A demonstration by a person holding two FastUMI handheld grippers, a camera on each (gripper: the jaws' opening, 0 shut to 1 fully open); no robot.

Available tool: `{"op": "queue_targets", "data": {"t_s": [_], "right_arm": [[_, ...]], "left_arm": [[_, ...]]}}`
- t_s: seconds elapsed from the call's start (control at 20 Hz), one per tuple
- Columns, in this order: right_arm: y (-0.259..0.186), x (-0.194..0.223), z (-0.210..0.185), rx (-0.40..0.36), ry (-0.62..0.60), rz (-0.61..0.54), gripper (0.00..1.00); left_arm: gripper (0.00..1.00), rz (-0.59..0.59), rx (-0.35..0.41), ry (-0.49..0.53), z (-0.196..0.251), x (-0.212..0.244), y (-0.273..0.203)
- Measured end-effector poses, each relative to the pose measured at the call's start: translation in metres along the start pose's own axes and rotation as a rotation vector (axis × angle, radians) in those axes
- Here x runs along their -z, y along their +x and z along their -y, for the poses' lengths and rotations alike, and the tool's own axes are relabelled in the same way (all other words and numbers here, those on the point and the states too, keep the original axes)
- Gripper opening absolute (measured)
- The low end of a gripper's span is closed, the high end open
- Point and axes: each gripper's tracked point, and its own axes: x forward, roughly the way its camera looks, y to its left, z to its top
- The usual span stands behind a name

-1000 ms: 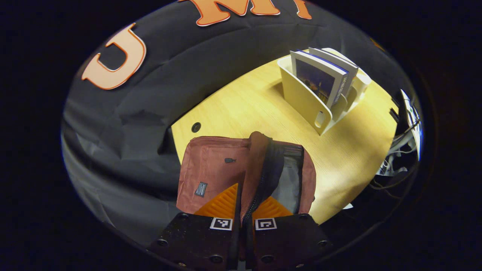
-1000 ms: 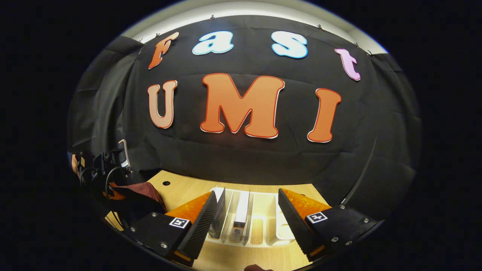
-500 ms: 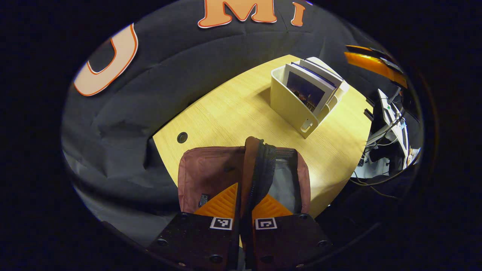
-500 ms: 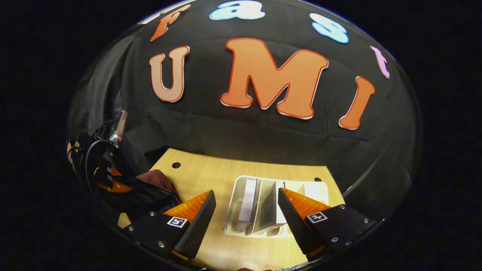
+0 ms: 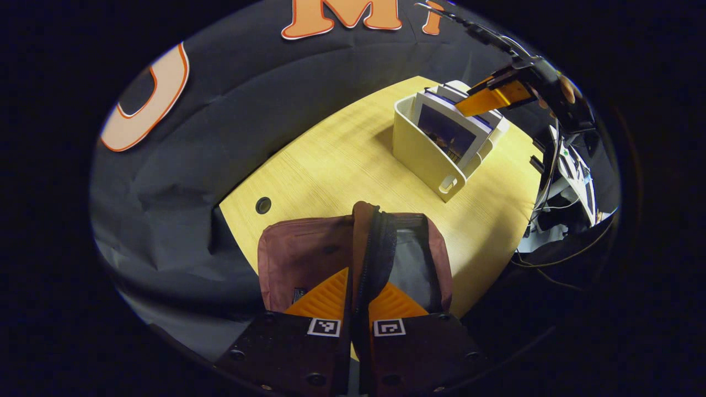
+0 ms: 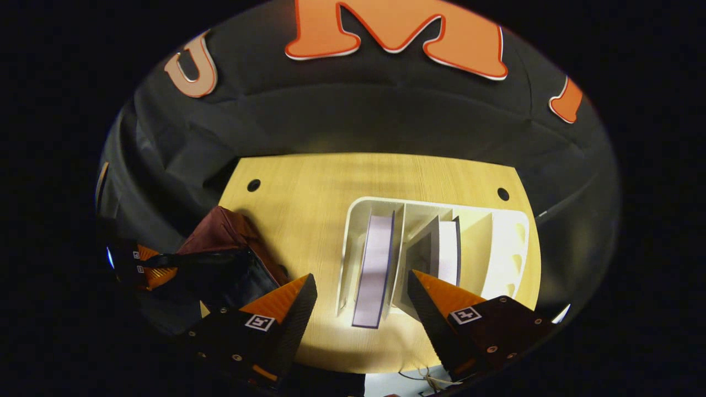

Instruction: Open the schoolbag, grab two books from the bookshelf and put them into the schoolbag.

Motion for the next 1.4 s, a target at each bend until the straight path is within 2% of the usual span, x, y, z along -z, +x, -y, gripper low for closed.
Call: {"op": "queue_targets", "data": {"t_s": [0.2,0.3,0.45,0.7,0.75,0.85,0.9,0.95,1.4], "right_arm": [[0.035,0.0,0.004,0.026,0.007,-0.102,0.97],[0.05,0.003,0.006,0.037,0.003,-0.145,0.93],[0.065,0.012,0.006,0.043,-0.015,-0.207,0.82],[0.082,0.024,0.008,0.082,0.001,-0.267,0.72],[0.083,0.025,0.009,0.096,0.01,-0.273,0.63],[0.078,0.025,0.005,0.087,0.052,-0.287,0.52],[0.075,0.026,0.004,0.088,0.066,-0.293,0.42],[0.071,0.025,0.005,0.087,0.073,-0.289,0.4],[-0.014,0.015,0.018,0.029,0.173,-0.178,0.39]], "left_arm": [[0.08,-0.014,0.002,-0.012,0.0,-0.002,0.007],[0.08,-0.016,0.005,-0.012,0.002,-0.004,0.008],[0.08,-0.019,0.006,-0.018,0.003,-0.006,0.012],[0.08,-0.026,0.017,-0.051,0.004,-0.002,0.015],[0.08,-0.026,0.018,-0.052,0.004,-0.001,0.016],[0.08,-0.022,0.018,-0.049,0.005,-0.001,0.017],[0.08,-0.02,0.019,-0.048,0.006,-0.001,0.016],[0.08,-0.019,0.021,-0.05,0.005,-0.001,0.016],[0.08,-0.026,0.016,-0.011,0.0,0.005,0.016]]}}
